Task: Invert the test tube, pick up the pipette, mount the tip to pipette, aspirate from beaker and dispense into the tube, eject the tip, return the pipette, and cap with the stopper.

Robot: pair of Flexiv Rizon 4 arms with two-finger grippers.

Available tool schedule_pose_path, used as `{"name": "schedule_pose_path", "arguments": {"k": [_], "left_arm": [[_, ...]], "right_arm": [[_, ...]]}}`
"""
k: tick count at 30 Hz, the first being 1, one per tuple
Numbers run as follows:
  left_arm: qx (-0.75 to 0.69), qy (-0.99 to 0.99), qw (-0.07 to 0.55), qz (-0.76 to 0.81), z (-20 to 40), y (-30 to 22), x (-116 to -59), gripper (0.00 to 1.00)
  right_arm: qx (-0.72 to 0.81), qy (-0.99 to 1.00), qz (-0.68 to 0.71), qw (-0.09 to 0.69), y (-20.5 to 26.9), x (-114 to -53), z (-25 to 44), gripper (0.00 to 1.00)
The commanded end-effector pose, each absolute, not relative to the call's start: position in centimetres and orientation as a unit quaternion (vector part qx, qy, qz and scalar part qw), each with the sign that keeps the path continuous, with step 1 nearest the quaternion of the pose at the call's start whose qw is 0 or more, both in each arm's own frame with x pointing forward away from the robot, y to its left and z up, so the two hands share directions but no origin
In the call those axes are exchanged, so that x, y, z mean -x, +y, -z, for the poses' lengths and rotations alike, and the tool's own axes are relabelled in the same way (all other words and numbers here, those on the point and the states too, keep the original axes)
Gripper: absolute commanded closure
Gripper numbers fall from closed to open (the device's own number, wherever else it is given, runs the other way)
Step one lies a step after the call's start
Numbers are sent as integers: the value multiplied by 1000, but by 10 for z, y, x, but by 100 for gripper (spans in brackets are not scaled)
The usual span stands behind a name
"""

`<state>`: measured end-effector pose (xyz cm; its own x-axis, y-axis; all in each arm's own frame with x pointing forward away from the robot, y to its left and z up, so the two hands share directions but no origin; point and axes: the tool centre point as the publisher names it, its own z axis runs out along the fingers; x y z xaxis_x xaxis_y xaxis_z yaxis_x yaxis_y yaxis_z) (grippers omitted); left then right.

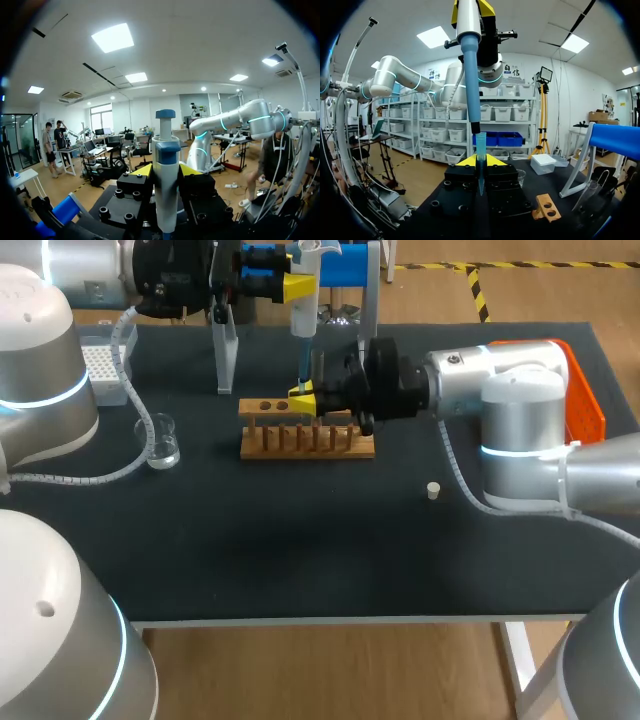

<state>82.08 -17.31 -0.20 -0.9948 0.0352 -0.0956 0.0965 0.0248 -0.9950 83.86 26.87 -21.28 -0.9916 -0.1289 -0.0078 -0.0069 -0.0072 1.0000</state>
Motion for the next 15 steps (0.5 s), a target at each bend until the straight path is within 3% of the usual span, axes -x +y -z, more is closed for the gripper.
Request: {"name": "schedule_pose_path", "arguments": {"k": [1,15], "left_arm": [[-48,715,21,697,2,-173,-822,100],[-48,715,21,697,2,-173,-822,100]], "right_arm": [[-49,-702,709,42,267,-838,213,100],[-55,-698,713,38,267,-837,206,100]]}}
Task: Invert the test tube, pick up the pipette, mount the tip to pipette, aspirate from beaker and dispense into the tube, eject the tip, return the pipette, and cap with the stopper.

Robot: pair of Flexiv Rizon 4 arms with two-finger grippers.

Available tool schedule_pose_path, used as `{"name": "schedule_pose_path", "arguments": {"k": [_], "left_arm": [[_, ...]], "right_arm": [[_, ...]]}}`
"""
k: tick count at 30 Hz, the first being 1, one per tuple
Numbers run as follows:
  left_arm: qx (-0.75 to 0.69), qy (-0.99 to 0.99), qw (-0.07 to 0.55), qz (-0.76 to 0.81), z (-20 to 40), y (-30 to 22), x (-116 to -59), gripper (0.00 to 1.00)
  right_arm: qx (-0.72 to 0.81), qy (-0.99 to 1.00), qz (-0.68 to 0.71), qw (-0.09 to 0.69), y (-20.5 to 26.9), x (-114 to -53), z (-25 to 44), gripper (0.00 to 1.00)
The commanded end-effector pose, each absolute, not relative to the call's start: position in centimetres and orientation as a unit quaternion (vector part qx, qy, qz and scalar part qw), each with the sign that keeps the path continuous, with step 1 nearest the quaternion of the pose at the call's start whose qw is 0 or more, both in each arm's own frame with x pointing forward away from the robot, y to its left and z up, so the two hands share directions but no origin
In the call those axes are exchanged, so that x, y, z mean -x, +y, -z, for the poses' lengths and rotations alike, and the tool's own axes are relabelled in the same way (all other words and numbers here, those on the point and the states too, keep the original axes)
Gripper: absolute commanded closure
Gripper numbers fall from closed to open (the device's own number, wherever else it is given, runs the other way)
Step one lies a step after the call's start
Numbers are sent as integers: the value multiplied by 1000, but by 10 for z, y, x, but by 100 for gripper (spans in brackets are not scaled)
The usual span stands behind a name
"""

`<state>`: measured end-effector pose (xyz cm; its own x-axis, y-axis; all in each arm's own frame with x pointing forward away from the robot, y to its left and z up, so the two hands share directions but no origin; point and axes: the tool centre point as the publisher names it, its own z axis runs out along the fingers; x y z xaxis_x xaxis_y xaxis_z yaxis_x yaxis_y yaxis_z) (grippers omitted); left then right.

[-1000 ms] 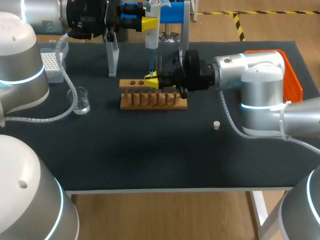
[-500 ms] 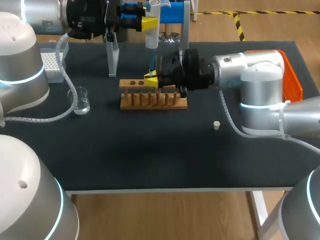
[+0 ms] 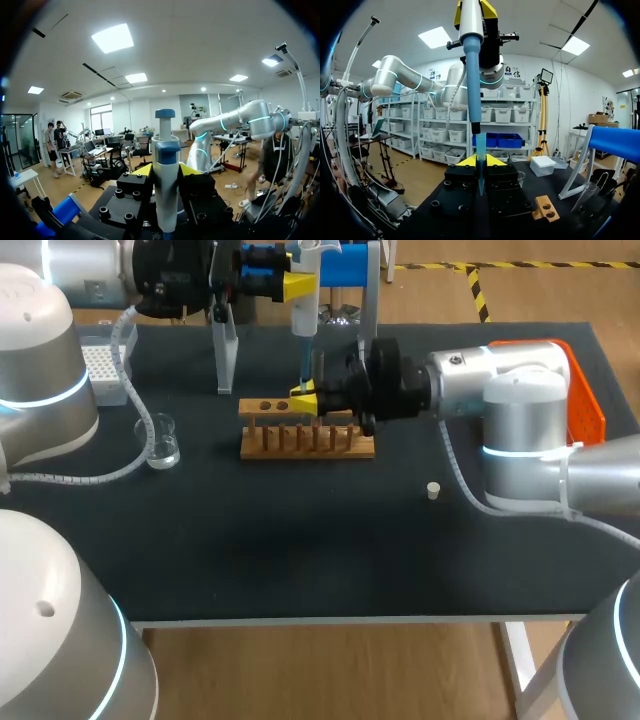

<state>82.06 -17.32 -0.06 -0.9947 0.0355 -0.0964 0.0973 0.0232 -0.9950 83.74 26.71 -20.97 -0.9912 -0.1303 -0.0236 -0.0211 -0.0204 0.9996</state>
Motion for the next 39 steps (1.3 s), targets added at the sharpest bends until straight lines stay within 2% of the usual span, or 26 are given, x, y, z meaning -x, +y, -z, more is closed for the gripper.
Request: {"name": "schedule_pose_path", "arguments": {"k": [1,39], "left_arm": [[-48,715,21,697,2,-173,-822,100],[-48,715,21,697,2,-173,-822,100]], "right_arm": [[-56,-698,713,38,267,-837,206,100],[-55,-702,710,35,266,-839,208,100]]}}
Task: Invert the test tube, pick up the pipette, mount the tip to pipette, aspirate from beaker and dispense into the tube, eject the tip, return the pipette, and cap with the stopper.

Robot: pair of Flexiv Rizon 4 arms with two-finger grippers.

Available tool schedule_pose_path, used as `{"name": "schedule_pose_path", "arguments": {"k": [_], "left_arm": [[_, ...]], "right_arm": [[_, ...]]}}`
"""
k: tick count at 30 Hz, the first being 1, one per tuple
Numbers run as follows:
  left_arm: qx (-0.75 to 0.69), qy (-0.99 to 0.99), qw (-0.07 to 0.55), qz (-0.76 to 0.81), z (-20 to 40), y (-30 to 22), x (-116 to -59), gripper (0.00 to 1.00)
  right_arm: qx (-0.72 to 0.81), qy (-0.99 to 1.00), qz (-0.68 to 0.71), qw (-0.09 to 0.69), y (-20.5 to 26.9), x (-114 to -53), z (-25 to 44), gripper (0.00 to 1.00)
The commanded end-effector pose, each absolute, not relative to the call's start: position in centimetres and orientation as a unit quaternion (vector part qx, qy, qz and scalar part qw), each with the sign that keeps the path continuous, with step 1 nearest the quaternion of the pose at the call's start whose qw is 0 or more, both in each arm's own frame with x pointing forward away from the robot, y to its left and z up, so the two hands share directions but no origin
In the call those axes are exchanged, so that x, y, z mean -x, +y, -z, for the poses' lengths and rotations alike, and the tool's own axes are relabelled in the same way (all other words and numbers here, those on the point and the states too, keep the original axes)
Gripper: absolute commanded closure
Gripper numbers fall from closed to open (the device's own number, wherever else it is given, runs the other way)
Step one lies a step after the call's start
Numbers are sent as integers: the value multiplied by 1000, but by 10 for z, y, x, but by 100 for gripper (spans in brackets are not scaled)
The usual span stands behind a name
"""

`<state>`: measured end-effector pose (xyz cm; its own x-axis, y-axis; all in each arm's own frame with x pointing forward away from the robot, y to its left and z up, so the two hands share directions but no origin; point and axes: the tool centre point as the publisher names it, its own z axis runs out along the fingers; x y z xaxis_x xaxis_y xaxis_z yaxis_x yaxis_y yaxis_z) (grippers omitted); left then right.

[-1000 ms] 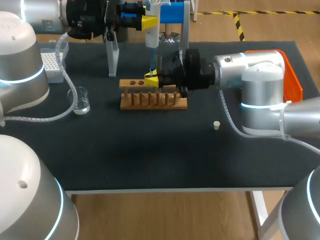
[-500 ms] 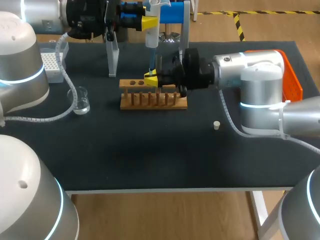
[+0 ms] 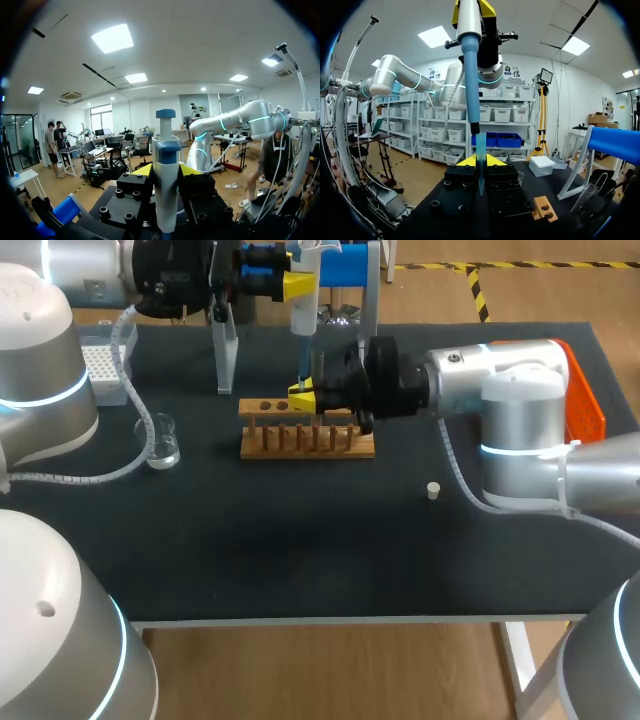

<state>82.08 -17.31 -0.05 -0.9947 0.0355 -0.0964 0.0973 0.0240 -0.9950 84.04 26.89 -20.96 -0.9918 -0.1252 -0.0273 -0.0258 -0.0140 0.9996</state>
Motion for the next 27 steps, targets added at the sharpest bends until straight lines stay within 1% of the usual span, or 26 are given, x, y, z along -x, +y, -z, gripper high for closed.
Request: {"name": "schedule_pose_path", "arguments": {"k": [1,27], "left_arm": [[-48,715,21,697,2,-173,-822,100],[-48,715,21,697,2,-173,-822,100]], "right_arm": [[-55,-702,710,35,266,-839,208,100],[-55,-698,713,35,263,-837,205,100]]}}
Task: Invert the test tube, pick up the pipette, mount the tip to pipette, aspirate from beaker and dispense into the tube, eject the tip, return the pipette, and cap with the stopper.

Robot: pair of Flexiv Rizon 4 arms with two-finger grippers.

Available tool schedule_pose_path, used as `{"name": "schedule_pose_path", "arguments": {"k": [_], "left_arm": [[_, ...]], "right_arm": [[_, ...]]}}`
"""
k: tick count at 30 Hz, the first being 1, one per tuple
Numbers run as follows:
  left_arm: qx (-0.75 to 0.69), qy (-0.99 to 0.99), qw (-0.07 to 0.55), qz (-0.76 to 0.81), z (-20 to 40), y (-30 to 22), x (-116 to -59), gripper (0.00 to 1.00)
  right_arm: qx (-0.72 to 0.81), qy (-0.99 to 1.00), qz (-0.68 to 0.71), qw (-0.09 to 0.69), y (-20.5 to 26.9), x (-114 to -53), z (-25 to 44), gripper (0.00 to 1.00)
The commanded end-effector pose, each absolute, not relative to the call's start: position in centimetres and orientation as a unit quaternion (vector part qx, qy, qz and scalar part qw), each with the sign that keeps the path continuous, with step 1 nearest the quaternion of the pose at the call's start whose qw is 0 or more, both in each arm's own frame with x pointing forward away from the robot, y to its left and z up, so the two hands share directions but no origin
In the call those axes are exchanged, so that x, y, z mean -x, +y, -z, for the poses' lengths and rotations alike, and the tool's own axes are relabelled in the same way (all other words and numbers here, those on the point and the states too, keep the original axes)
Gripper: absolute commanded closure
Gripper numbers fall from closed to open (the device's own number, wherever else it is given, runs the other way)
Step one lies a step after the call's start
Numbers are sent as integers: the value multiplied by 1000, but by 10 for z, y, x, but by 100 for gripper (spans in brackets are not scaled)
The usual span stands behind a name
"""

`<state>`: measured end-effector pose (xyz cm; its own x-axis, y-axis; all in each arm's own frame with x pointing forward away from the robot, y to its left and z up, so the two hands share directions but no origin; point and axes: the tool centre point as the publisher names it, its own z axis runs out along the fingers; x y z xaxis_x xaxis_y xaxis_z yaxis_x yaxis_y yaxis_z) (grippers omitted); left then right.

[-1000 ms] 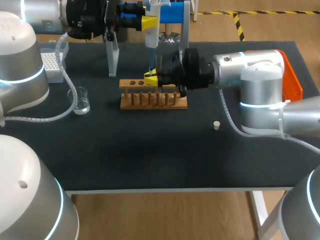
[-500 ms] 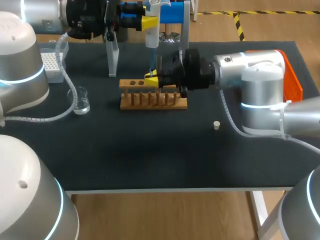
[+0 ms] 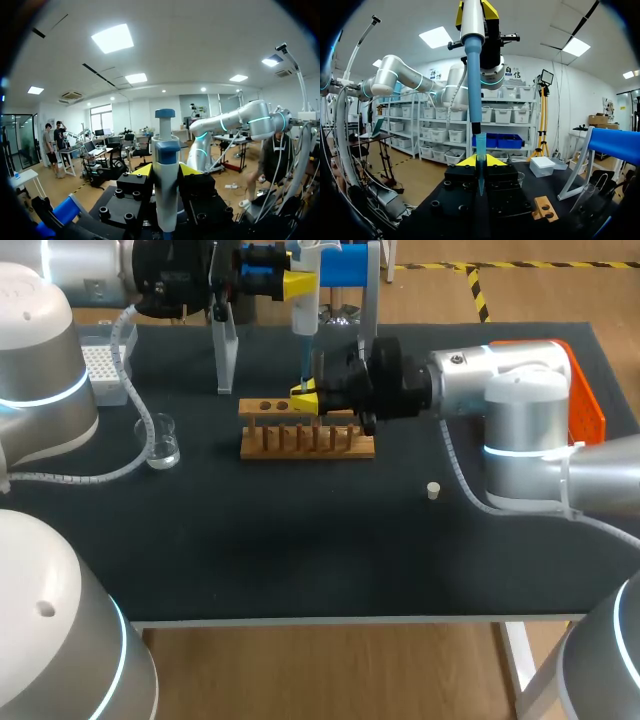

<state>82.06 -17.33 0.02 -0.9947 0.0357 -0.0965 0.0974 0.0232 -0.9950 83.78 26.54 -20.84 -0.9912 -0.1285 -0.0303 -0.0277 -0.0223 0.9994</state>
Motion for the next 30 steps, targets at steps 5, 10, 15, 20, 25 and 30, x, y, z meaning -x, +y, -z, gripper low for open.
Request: {"name": "schedule_pose_path", "arguments": {"k": [5,10,15,20,25,30], "left_arm": [[-48,715,21,697,2,-173,-822,100],[-48,715,21,697,2,-173,-822,100],[-48,715,21,697,2,-173,-822,100],[-48,715,21,697,2,-173,-822,100],[-48,715,21,697,2,-173,-822,100],[-48,715,21,697,2,-173,-822,100]], "right_arm": [[-55,-699,712,34,263,-837,205,100],[-55,-700,711,35,263,-837,205,100],[-56,-701,710,37,265,-838,204,100],[-57,-702,709,40,268,-838,201,100],[-60,-702,708,42,269,-837,200,100],[-60,-702,708,46,270,-835,201,100]]}}
